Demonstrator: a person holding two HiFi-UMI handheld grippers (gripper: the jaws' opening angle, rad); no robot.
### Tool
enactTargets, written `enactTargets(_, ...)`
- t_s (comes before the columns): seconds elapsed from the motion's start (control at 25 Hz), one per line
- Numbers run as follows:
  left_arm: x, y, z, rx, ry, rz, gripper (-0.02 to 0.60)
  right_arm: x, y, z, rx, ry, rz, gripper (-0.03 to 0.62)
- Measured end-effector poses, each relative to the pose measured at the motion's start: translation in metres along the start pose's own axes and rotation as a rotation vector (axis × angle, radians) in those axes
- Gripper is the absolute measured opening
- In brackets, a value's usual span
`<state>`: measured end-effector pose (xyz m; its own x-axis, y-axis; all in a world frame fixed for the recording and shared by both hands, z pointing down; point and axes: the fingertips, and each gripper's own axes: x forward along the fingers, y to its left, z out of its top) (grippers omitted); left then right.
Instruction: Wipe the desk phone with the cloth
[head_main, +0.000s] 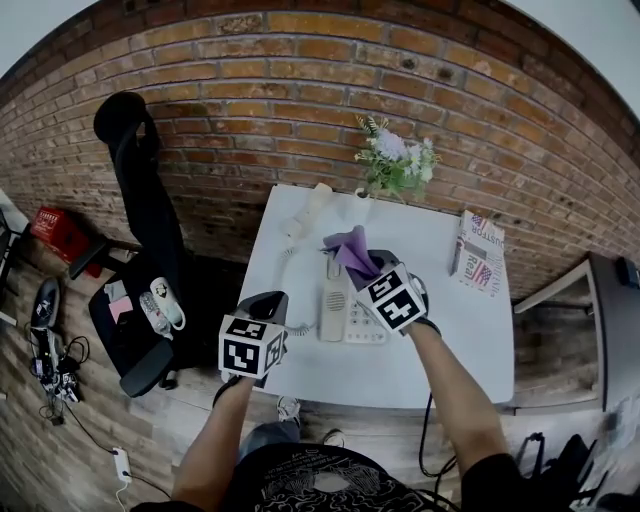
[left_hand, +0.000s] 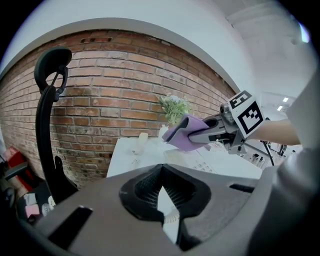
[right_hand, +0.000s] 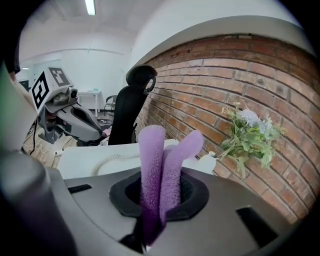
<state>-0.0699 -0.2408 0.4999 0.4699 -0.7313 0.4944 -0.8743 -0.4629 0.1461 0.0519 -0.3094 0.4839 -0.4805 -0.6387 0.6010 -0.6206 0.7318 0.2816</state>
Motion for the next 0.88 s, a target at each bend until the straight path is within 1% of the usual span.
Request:
enactTargets(0.16, 0.006, 0.012, -0.001, -0.008, 0.014, 0.008, 0.006, 0.025, 0.002, -0.006, -0.027, 0.042, 0.011, 0.044)
enactTargets(0.4, 0.015, 0.018, -0.003, -0.011, 0.026, 0.006, 0.006, 0.043, 0.022, -0.022, -0.013, 0.069, 0.073, 0.044)
enactTargets(0.64, 0.015, 0.008, -0.004, -0.012, 0.028, -0.006, 0.006, 0.042, 0.04, -0.039, 0.002, 0.094, 0.112, 0.044)
enactTargets(0.88, 0.005, 0.001, -0.008, -0.016, 0.021, 0.006, 0.006, 0.031, 0.055, -0.05, 0.024, 0.101, 0.13, 0.044)
